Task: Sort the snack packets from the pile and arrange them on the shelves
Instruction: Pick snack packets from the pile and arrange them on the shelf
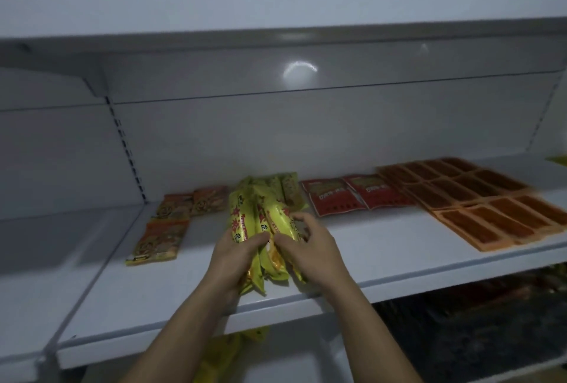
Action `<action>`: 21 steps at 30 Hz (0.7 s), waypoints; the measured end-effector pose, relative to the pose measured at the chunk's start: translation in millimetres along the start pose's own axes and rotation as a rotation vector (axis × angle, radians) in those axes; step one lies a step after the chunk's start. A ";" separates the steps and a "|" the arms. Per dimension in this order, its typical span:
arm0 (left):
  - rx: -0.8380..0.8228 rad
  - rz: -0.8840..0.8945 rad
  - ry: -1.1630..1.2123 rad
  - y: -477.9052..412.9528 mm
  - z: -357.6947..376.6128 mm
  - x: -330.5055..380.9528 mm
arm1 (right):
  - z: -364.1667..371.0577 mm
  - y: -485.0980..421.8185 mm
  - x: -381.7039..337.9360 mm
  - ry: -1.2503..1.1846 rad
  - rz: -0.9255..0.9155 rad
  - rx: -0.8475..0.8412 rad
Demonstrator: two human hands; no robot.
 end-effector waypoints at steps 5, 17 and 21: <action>0.072 -0.016 -0.036 2.1 -2.9 -5.0 | -16.1 1.8 6.5 0.354 0.035 0.174; 0.090 0.010 -0.243 -0.9 -7.1 -8.7 | -12.7 18.1 16.1 0.610 0.020 0.111; 0.076 0.008 -0.259 0.6 -7.4 -8.7 | -20.3 22.0 17.0 0.631 0.009 0.198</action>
Point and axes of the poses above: each hand's wrist, its own y-axis away from the middle knuckle, its own z-axis out of the palm, x = y × z, the point moved 5 cm from there along -y, towards the middle knuckle, and after that the axes turned 5 degrees about -x, right-handed, at the moved point
